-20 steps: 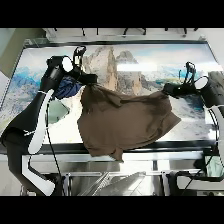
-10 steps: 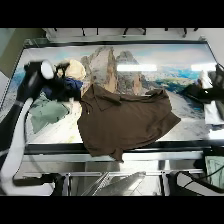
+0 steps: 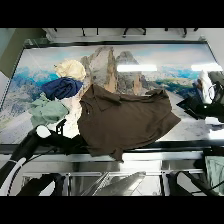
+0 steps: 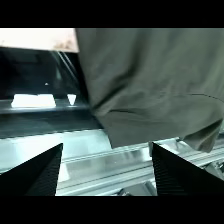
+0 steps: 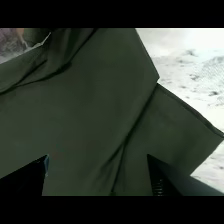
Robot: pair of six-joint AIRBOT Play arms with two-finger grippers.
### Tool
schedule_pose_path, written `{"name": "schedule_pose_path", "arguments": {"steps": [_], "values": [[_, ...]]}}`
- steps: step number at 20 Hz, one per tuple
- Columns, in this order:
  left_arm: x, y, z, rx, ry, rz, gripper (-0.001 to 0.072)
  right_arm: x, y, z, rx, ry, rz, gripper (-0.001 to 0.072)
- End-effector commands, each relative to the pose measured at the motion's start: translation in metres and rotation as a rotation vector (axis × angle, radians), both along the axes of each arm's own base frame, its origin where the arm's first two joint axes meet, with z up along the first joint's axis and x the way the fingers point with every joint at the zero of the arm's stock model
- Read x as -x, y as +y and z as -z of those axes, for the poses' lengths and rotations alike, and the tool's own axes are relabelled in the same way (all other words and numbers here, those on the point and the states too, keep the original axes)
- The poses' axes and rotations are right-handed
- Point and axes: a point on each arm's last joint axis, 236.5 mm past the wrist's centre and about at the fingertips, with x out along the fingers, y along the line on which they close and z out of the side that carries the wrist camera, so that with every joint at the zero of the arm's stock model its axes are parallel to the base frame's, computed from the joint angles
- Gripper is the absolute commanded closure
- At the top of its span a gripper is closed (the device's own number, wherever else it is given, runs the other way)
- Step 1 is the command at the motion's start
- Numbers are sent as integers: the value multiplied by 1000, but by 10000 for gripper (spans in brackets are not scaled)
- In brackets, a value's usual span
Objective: Fold the shirts.
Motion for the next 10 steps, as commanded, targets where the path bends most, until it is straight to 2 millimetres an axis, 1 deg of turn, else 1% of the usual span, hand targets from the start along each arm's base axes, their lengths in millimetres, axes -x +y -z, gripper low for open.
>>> {"name": "schedule_pose_path", "arguments": {"steps": [1, 3, 5, 6, 7, 8, 9, 10], "values": [[-7, -12, 15, 79, -46, -138, 103, -2, 8, -7, -41, -28, -4, 12], [-10, -30, 20, 137, -40, -134, 103, -2, 8, -7, -40, -28, -2, 12], [-11, -42, 32, 113, -25, -83, 103, -2, 7, -7, -40, -28, -2, 12], [-15, -48, 36, 100, -31, -60, 104, -2, 7, -7, -39, -28, -3, 12], [-19, -56, 37, 96, -35, -35, 170, -1, 6, -6, -26, -32, -14, 12], [-23, -63, 35, 99, -39, -2, 427, 1, 0, -2, 6, -22, -20, 12], [-26, -70, 28, 109, -61, 64, 694, 6, -12, 5, 45, 12, -6, 14], [-31, -72, 20, 107, -88, 124, 688, 14, -29, 17, 76, 74, 30, 14]]}}
